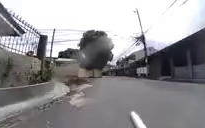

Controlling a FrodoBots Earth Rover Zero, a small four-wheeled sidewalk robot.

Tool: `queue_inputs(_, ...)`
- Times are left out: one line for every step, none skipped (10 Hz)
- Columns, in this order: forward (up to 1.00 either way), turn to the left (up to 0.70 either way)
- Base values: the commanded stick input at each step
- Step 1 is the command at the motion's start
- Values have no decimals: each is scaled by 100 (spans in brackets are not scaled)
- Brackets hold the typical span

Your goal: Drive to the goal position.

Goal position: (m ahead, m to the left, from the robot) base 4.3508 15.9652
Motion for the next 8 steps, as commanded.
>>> queue_inputs(70,-26)
queue_inputs(70,-22)
queue_inputs(70,-18)
queue_inputs(70,-14)
queue_inputs(70,-10)
queue_inputs(70,-6)
queue_inputs(70,-2)
queue_inputs(70,0)
